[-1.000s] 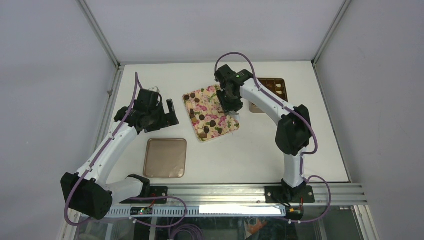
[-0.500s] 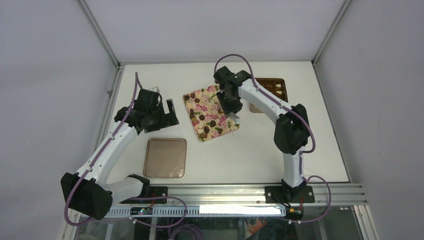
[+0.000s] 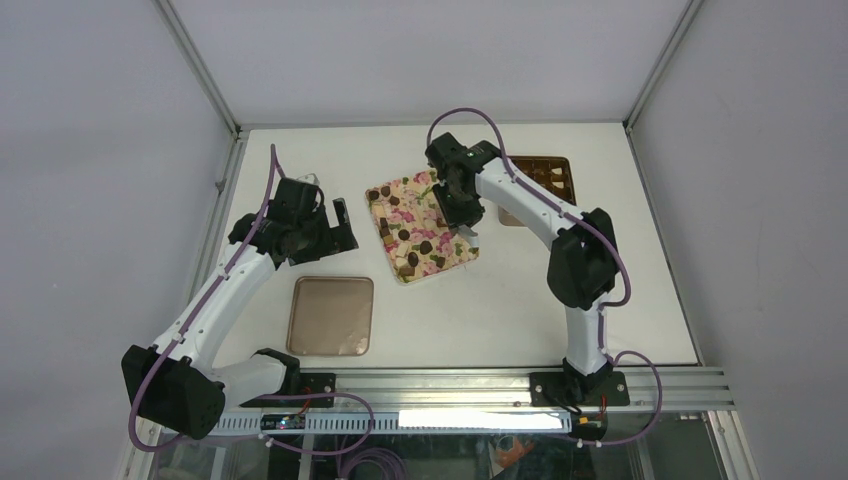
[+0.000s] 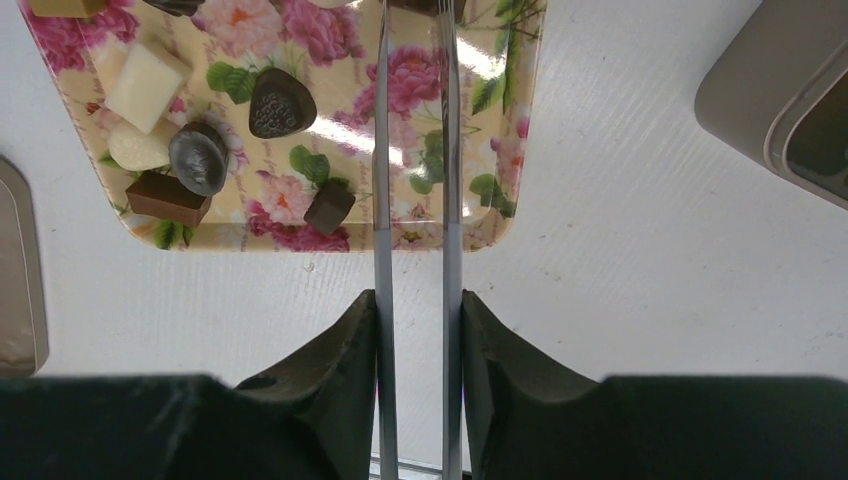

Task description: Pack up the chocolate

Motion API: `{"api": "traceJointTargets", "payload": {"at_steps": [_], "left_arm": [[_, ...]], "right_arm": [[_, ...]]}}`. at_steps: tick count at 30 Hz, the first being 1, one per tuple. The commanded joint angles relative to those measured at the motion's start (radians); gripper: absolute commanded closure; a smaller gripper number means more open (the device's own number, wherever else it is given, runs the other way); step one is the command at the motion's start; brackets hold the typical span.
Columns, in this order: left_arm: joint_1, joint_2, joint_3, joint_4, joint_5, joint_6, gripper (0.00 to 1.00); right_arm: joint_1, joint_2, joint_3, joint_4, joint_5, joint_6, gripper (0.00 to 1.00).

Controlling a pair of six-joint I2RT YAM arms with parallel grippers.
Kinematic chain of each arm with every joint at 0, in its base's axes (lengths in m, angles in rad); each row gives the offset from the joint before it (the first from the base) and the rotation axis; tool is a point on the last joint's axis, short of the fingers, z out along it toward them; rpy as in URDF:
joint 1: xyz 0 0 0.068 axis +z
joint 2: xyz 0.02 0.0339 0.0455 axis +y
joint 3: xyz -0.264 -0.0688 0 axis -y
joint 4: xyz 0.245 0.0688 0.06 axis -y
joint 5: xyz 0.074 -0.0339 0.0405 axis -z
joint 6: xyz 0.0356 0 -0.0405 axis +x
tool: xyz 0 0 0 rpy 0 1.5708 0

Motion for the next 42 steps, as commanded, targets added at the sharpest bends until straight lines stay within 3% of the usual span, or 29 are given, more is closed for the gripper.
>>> {"api": "traceJointTargets", "payload": {"at_steps": [1, 12, 30, 42], "left_arm": [[0.01, -0.021, 0.002, 0.037, 0.0, 0.008, 0.01], [0.01, -0.025, 0.0, 0.036, -0.004, 0.008, 0.01], [0.01, -0.015, 0.006, 0.036, 0.003, 0.007, 0.01], [0.01, -0.008, 0.006, 0.036, -0.003, 0.008, 0.01]], "right_arm": [[0.008, -0.069, 0.07, -0.002, 0.019, 0.006, 1.0], [-0.032, -0.134, 0.053, 0.021, 0.018, 0.012, 1.0], [-0.259, -0.28, -0.07, 0.084, -0.04, 0.029, 1.0], [-0.487, -0.257, -0.05, 0.067, -0.002, 0.009, 1.0]]}}
